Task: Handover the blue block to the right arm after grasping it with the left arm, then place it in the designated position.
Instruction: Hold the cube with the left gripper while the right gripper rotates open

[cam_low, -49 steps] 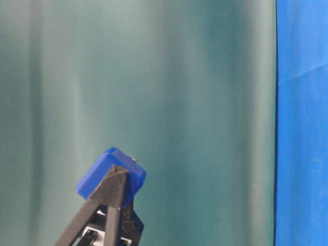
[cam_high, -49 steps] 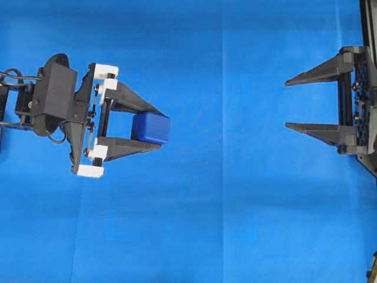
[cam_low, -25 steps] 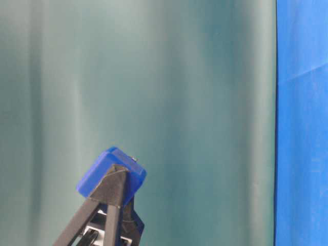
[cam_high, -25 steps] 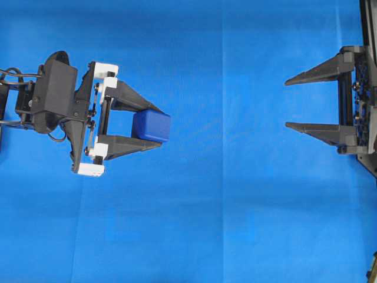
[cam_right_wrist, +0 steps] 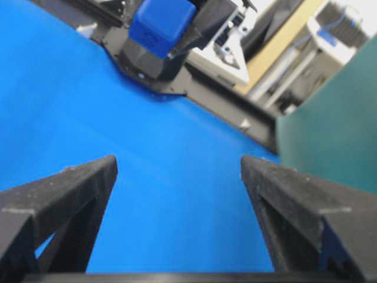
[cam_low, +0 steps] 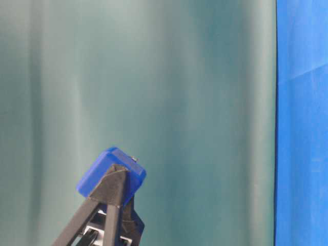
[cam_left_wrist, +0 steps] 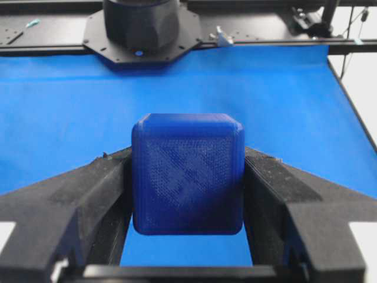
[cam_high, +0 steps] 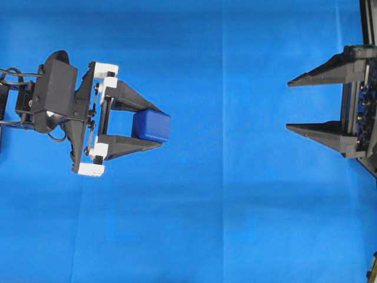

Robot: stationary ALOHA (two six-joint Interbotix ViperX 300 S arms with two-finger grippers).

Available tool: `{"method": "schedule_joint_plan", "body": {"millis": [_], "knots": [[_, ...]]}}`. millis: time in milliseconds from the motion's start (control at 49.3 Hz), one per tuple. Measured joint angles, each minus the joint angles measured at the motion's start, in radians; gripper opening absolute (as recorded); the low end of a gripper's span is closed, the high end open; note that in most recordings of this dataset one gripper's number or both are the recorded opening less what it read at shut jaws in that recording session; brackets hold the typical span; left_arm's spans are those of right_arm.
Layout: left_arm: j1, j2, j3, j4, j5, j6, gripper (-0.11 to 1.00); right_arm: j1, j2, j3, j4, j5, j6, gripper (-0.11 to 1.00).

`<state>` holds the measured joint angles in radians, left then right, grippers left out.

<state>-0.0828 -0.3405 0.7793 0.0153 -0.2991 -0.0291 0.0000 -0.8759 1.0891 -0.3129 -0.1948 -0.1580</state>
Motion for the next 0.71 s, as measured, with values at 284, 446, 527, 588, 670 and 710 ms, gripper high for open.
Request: {"method": "schedule_joint_plan", "body": {"millis": [284, 446, 527, 588, 670, 710], "knots": [[-0.002, 0.000, 0.000, -0.002, -0.005, -0.002, 0.46, 0.035, 0.006, 0.000, -0.213, -0.017, -0.163, 0.97], [0.000, 0.000, 0.000, -0.002, -0.009, -0.002, 0.46, 0.038, 0.011, 0.002, -0.302, -0.029, -0.250, 0.97], [0.000, 0.000, 0.000, -0.002, -0.009, -0.002, 0.46, 0.037, 0.014, 0.002, -0.342, -0.031, -0.290, 0.97], [-0.002, 0.000, 0.000, -0.003, -0.009, -0.002, 0.46, 0.040, 0.017, 0.000, -0.364, -0.031, -0.313, 0.97], [0.000, 0.002, 0.000, -0.002, -0.011, -0.002, 0.46, 0.043, 0.018, 0.002, -0.380, -0.031, -0.325, 0.97], [0.000, 0.000, 0.000, -0.003, -0.011, -0.002, 0.46, 0.044, 0.021, 0.002, -0.387, -0.031, -0.328, 0.97]]}}
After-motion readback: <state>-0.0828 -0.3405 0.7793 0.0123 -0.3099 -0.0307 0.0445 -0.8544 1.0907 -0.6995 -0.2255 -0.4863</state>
